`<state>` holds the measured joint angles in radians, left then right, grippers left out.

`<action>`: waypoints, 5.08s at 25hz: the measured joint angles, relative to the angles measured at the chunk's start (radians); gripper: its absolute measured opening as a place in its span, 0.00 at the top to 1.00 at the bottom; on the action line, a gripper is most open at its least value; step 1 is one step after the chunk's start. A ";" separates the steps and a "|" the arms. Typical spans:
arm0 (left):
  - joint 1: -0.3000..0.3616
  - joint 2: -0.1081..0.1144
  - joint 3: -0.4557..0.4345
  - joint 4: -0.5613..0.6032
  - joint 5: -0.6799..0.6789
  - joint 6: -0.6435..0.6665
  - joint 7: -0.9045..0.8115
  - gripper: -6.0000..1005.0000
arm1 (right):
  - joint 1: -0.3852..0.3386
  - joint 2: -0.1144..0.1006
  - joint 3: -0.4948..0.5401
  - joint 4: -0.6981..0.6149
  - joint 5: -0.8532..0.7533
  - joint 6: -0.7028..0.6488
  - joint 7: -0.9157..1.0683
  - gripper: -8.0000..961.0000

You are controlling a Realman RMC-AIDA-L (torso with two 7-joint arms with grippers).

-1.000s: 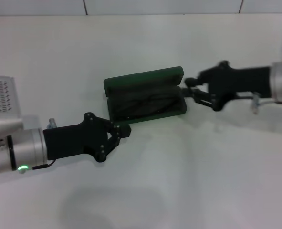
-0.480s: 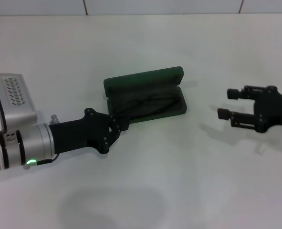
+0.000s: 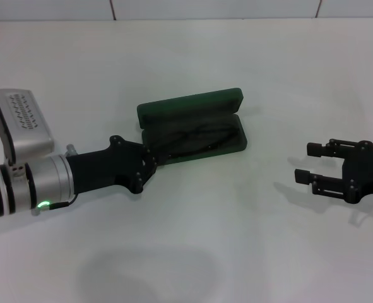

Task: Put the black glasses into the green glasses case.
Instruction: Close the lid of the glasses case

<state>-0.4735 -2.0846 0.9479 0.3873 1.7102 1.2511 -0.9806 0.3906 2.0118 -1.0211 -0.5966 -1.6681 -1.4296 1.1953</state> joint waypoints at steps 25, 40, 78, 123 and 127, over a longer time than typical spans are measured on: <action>-0.034 0.012 0.000 0.007 0.002 -0.052 -0.001 0.96 | 0.002 0.001 0.002 0.001 0.000 -0.020 -0.002 0.34; -0.048 0.011 -0.025 0.009 -0.003 -0.052 0.006 0.96 | 0.004 0.001 0.007 0.001 0.007 -0.028 -0.002 0.34; -0.003 0.032 -0.021 0.009 0.040 0.067 -0.015 0.96 | 0.009 0.001 0.004 0.001 0.001 -0.028 -0.010 0.34; 0.000 0.029 -0.029 0.129 0.021 -0.081 -0.393 0.95 | 0.004 0.001 0.009 0.001 0.007 -0.043 -0.011 0.34; 0.038 0.016 -0.028 0.217 -0.012 -0.045 -0.559 0.95 | 0.004 0.001 0.010 0.002 0.007 -0.040 -0.011 0.34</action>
<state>-0.4351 -2.0687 0.9198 0.6039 1.6980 1.2061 -1.5393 0.3943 2.0126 -1.0112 -0.5951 -1.6611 -1.4695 1.1842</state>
